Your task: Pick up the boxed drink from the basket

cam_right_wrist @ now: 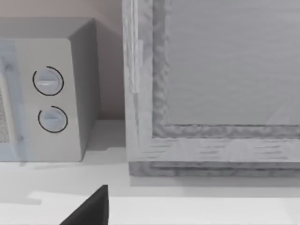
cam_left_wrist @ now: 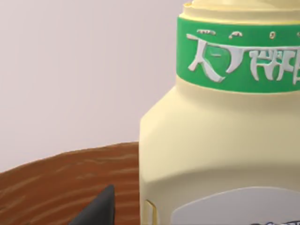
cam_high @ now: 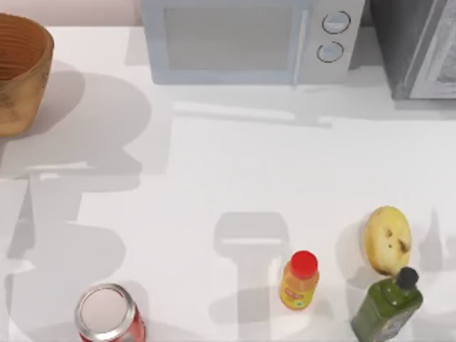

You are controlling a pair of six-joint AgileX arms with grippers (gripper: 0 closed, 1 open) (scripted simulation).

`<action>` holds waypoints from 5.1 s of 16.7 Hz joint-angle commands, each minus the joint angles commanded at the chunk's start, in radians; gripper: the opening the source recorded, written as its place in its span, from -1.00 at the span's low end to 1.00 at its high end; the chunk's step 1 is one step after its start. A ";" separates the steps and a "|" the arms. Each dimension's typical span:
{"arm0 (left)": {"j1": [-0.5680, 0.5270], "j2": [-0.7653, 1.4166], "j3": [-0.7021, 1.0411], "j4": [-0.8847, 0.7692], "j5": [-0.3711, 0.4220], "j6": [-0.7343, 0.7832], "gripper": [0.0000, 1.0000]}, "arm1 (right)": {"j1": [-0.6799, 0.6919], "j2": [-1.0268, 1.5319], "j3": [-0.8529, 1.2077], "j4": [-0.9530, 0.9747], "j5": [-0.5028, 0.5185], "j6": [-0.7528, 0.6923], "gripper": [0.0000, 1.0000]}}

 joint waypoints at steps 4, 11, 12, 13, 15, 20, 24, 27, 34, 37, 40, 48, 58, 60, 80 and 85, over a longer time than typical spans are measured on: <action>-0.008 0.005 0.021 -0.015 -0.007 0.000 1.00 | 0.000 0.000 0.000 0.000 0.000 0.000 1.00; -0.038 0.109 0.197 -0.086 -0.037 -0.001 1.00 | 0.000 0.000 0.000 0.000 0.000 0.000 1.00; -0.041 0.117 0.210 -0.092 -0.039 -0.002 1.00 | 0.000 0.000 0.000 0.000 0.000 0.000 1.00; -0.042 0.121 0.216 -0.095 -0.040 -0.002 1.00 | 0.000 0.000 0.000 0.000 0.000 0.000 1.00; -0.042 0.121 0.217 -0.095 -0.040 -0.002 1.00 | 0.000 0.000 0.000 0.000 0.000 0.000 1.00; -0.042 0.121 0.217 -0.095 -0.040 -0.002 0.40 | 0.000 0.000 0.000 0.000 0.000 0.000 1.00; -0.042 0.121 0.217 -0.095 -0.040 -0.002 -0.21 | 0.000 0.000 0.000 0.000 0.000 0.000 1.00; -0.042 0.121 0.217 -0.095 -0.040 -0.002 -0.66 | 0.000 0.000 0.000 0.000 0.000 0.000 1.00; -0.042 0.121 0.217 -0.095 -0.040 -0.002 -1.00 | 0.000 0.000 0.000 0.000 0.000 0.000 1.00; -0.042 0.121 0.217 -0.095 -0.040 -0.002 -1.00 | 0.000 0.000 0.000 0.000 0.000 0.000 1.00; -0.035 0.090 0.222 -0.112 -0.040 0.002 -1.00 | 0.000 0.000 0.000 0.000 0.000 0.000 1.00; -0.036 -0.094 0.367 -0.441 -0.044 0.003 -1.00 | 0.000 0.000 0.000 0.000 0.000 0.000 1.00; -0.036 -0.224 0.470 -0.674 -0.046 0.004 -1.00 | 0.000 0.000 0.000 0.000 0.000 0.000 1.00; -0.035 -0.220 0.466 -0.671 -0.046 0.005 -1.00 | 0.000 0.000 0.000 0.000 0.000 0.000 1.00; -0.254 -1.774 -0.569 -1.124 -0.288 -0.012 -1.00 | 0.000 0.000 0.000 0.000 0.000 0.000 1.00; -0.295 -1.984 -0.757 -1.208 -0.333 -0.016 -1.00 | 0.000 0.000 0.000 0.000 0.000 0.000 1.00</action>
